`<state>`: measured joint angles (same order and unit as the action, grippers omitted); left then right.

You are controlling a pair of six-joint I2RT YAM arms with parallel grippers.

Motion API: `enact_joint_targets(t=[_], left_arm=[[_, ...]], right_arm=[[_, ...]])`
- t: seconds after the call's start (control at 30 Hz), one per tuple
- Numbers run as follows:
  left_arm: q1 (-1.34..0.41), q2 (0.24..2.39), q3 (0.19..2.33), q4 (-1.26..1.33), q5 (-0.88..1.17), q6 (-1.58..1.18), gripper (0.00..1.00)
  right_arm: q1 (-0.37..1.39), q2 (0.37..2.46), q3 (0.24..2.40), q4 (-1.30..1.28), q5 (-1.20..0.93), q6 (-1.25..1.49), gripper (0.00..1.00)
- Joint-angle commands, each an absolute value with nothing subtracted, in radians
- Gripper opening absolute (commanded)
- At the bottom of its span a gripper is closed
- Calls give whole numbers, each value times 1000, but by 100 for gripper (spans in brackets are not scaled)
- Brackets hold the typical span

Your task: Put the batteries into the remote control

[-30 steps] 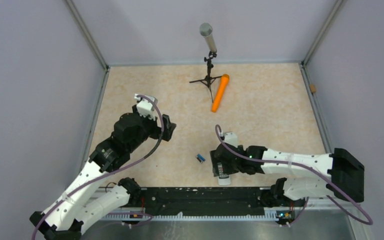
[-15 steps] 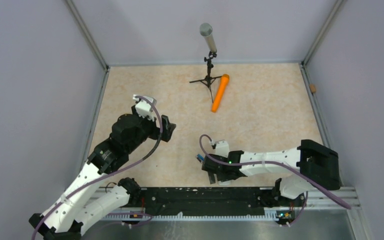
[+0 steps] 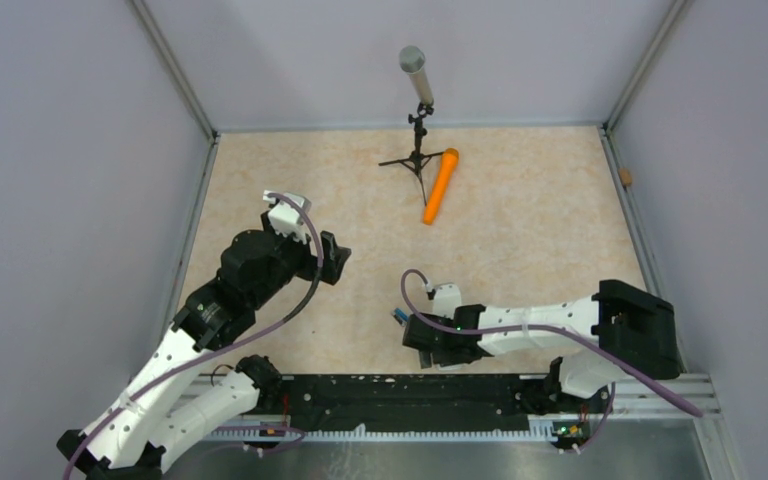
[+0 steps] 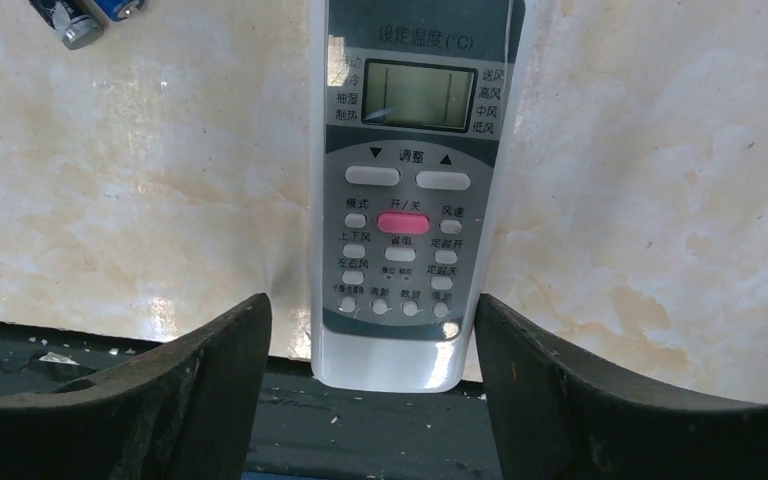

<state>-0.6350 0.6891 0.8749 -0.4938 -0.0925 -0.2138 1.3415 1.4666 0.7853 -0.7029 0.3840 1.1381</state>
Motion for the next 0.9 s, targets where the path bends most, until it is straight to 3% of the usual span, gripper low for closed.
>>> enact_joint_targets(t=[0.0, 0.33, 0.5, 0.63, 0.67, 0.87], left_arm=[[-636, 683, 874, -475, -77, -207, 99], [-635, 688, 874, -476, -77, -212, 99], [-635, 698, 874, -476, -77, -216, 99], [-635, 710, 877, -477, -74, -226, 99], [-635, 715, 879, -479, -71, -232, 99], [-635, 764, 880, -497, -16, -324, 99]], right_arm=[[1361, 1453, 773, -699, 403, 1187, 72], [1368, 1454, 741, -708, 404, 1216, 64], [1372, 1457, 732, -702, 402, 1220, 40], [1372, 1445, 738, -705, 415, 1201, 14], [1373, 1442, 744, -710, 424, 1189, 3], [1367, 1412, 800, -728, 460, 1046, 0]])
